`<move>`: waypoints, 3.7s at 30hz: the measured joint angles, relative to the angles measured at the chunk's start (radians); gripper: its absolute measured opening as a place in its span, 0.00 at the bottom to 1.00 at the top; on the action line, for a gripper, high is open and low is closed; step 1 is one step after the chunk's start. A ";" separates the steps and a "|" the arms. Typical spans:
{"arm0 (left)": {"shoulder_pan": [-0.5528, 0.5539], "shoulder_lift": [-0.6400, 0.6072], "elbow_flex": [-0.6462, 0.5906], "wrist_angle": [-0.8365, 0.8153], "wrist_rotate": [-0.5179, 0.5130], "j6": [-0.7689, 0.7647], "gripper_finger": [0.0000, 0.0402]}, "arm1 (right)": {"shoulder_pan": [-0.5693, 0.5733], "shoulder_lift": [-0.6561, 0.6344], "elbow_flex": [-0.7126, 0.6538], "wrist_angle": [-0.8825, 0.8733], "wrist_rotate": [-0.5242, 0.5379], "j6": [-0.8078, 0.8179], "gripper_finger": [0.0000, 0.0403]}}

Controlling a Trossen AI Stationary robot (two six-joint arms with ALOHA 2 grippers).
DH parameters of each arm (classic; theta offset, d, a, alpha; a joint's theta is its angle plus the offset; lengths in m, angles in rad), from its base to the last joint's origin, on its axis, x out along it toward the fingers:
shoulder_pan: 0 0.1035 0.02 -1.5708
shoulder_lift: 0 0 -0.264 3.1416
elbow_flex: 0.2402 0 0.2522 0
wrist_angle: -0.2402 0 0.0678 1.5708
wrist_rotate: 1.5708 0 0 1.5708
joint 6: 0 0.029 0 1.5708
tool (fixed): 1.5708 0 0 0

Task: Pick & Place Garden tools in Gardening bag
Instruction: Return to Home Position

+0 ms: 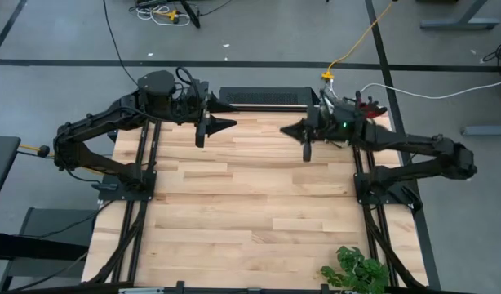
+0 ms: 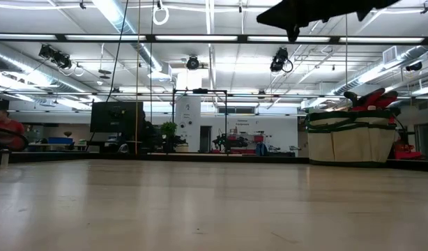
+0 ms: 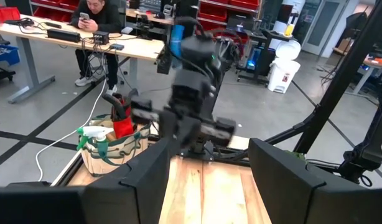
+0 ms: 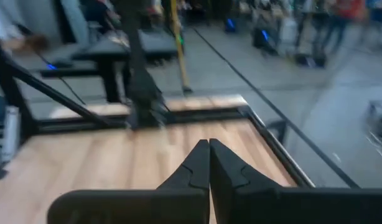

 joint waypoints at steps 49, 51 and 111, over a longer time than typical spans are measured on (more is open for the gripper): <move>0.000 0.000 0.000 0.003 0.000 0.000 0.55 | 0.324 -0.744 -0.842 0.222 0.087 -0.038 0.00; 0.000 0.000 0.000 0.004 0.000 0.000 0.55 | 0.324 -0.767 -0.842 0.192 0.087 -0.038 0.00; 0.000 0.000 0.000 0.003 0.000 0.000 0.55 | 0.323 -1.078 -0.841 -0.058 0.175 -0.038 0.00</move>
